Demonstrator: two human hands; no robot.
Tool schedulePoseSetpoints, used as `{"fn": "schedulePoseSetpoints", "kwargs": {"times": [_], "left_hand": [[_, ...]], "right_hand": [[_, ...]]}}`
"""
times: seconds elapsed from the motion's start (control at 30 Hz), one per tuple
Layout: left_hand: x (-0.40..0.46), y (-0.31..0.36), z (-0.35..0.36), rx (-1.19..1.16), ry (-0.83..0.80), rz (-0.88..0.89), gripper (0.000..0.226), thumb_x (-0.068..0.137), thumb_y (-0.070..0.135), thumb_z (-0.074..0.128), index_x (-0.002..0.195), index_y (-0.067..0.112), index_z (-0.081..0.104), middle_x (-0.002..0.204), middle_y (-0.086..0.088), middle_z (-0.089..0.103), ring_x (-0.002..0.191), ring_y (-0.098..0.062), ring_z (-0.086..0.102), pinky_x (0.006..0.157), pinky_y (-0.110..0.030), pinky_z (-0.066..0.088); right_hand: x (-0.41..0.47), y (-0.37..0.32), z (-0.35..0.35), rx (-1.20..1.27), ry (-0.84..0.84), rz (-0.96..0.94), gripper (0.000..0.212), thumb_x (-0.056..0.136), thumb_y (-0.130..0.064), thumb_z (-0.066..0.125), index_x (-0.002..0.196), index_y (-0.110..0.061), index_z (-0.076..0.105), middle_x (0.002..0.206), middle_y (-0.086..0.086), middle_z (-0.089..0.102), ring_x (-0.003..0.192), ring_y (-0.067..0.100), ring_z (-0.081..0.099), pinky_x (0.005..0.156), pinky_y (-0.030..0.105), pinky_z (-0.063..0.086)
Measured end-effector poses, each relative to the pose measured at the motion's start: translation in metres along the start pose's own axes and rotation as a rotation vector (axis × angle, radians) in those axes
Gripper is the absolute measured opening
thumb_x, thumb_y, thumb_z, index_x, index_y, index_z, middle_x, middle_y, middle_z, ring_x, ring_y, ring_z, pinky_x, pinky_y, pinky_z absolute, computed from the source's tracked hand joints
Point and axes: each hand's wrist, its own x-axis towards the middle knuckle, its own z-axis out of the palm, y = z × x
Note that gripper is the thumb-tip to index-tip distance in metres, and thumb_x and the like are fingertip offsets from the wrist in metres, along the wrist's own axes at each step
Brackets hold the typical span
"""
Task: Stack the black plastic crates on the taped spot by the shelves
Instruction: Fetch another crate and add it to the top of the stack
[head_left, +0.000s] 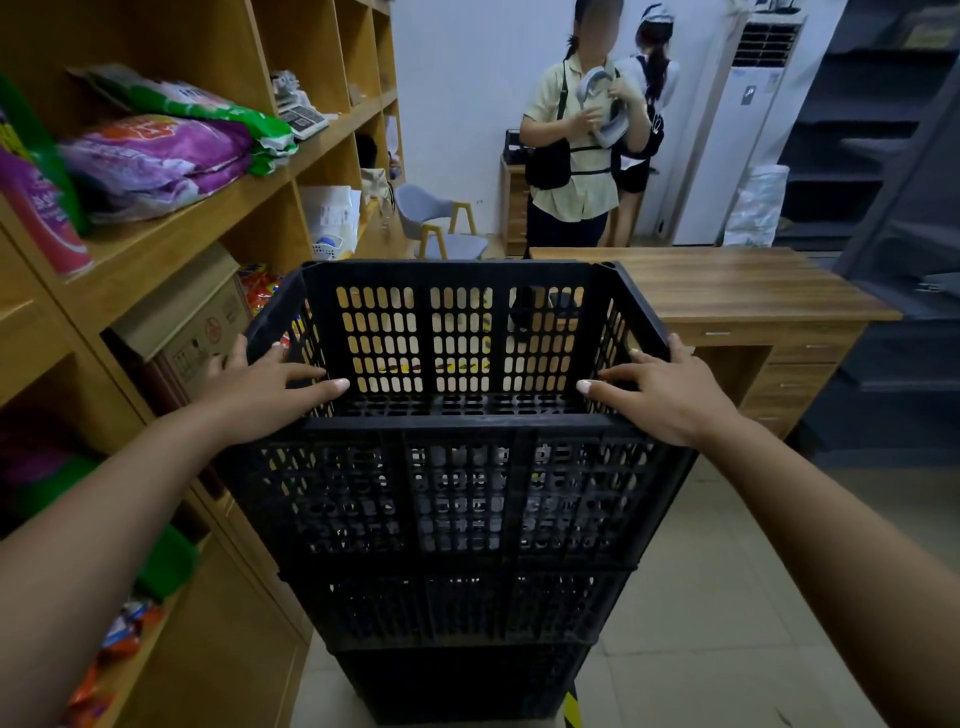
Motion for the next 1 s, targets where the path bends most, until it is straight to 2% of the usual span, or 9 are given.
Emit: {"fn": "schedulePoseSetpoints", "kwargs": {"times": [0.23,0.4,0.57,0.63,0.77,0.9,1.0], "left_hand": [[0.001,0.000,0.004,0.057,0.014,-0.018,0.081,0.069,0.087,0.014,0.135,0.049,0.041,0.160,-0.008,0.007,0.145,-0.034,-0.010,0.115,-0.055,0.000],[-0.001,0.001,0.006,0.064,0.040,-0.023,0.079,0.071,0.085,0.015,0.135,0.048,0.042,0.160,-0.008,0.009,0.146,-0.034,-0.008,0.115,-0.054,-0.002],[-0.007,-0.008,0.003,0.037,0.037,0.031,0.098,0.059,0.096,0.008,0.137,0.046,0.041,0.160,-0.007,0.007,0.146,-0.033,-0.007,0.115,-0.055,0.000],[-0.009,-0.012,0.006,0.052,0.050,0.060,0.104,0.053,0.096,0.002,0.137,0.048,0.040,0.160,-0.006,0.006,0.146,-0.033,-0.007,0.115,-0.054,0.000],[-0.006,-0.013,0.008,0.084,0.052,0.092,0.101,0.057,0.096,0.000,0.138,0.048,0.037,0.160,-0.006,0.007,0.145,-0.035,-0.009,0.115,-0.055,-0.001],[-0.003,-0.015,0.007,0.079,0.034,0.101,0.093,0.063,0.093,0.005,0.138,0.049,0.037,0.161,-0.004,0.004,0.145,-0.034,-0.012,0.114,-0.055,-0.003],[-0.004,-0.014,0.006,0.069,0.028,0.101,0.089,0.065,0.091,0.009,0.137,0.048,0.039,0.161,-0.005,0.006,0.145,-0.035,-0.012,0.115,-0.055,-0.004]], "right_hand": [[0.002,0.000,0.001,-0.002,0.027,-0.013,0.081,0.074,-0.086,0.017,0.133,-0.040,0.051,0.152,0.006,0.034,0.145,0.036,0.001,0.113,0.052,0.013],[0.004,0.004,0.005,-0.017,0.033,-0.037,0.082,0.075,-0.086,0.015,0.131,-0.040,0.052,0.150,0.005,0.040,0.144,0.039,0.003,0.112,0.053,0.014],[0.001,0.001,0.001,-0.071,0.034,-0.025,0.099,0.064,-0.092,0.005,0.136,-0.039,0.047,0.155,0.006,0.027,0.144,0.038,0.008,0.114,0.052,0.014],[-0.004,-0.003,0.004,-0.077,0.025,-0.018,0.097,0.064,-0.092,0.005,0.137,-0.041,0.044,0.158,0.006,0.020,0.144,0.039,0.004,0.115,0.052,0.011],[-0.010,-0.010,0.010,-0.077,0.015,0.005,0.097,0.064,-0.091,-0.002,0.136,-0.046,0.044,0.160,0.005,0.011,0.144,0.039,-0.005,0.116,0.051,0.003],[-0.011,-0.016,0.008,-0.073,0.018,0.039,0.090,0.068,-0.089,0.001,0.136,-0.047,0.043,0.159,0.003,0.015,0.145,0.036,-0.004,0.117,0.051,0.002],[-0.015,-0.020,0.008,-0.075,0.030,0.059,0.094,0.064,-0.090,-0.002,0.132,-0.048,0.047,0.157,0.002,0.024,0.145,0.035,0.000,0.117,0.051,0.006]]}}
